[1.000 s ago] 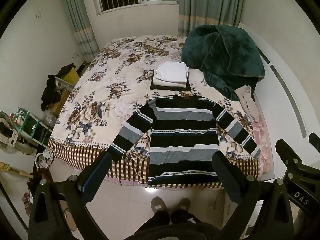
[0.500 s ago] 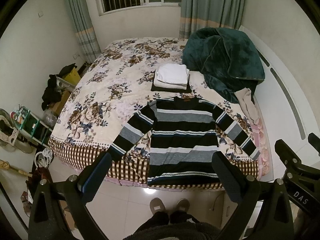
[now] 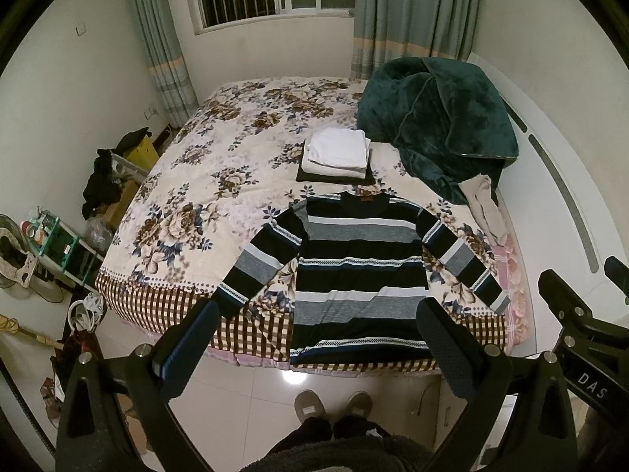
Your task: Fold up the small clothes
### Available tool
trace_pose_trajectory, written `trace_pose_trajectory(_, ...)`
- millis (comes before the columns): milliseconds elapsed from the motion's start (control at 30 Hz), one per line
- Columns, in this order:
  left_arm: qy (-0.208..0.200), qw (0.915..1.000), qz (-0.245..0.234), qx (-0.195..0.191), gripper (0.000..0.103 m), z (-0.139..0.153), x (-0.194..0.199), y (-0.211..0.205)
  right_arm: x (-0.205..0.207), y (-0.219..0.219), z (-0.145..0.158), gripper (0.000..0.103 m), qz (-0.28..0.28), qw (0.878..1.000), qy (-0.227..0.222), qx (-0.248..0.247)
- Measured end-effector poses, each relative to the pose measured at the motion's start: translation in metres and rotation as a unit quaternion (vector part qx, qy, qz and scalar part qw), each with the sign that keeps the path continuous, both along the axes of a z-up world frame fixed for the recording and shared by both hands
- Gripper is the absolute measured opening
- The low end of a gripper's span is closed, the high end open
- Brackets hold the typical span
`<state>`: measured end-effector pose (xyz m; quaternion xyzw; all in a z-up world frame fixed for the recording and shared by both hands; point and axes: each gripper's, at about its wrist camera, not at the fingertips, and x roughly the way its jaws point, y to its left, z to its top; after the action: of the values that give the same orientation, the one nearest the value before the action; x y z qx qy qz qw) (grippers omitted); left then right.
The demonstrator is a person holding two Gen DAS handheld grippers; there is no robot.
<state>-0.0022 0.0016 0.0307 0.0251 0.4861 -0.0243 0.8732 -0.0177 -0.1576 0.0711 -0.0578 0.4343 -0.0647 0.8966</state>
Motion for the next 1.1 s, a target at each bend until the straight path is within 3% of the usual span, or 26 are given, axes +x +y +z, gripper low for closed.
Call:
trace_pose_trajectory(700,-0.01,0.9999,0.003,0.001,0.103,0.02,0.004,-0.012,-0.004,0.003,0.008,0.103,0.006,1.0,-0.003,-0.001)
trace_pose_trajectory(1100,-0.013,0.9999,0.002,-0.001,0.103,0.017,-0.003,-0.006,-0.009,0.005,0.005,0.103,0.005,1.0,-0.006,-0.001)
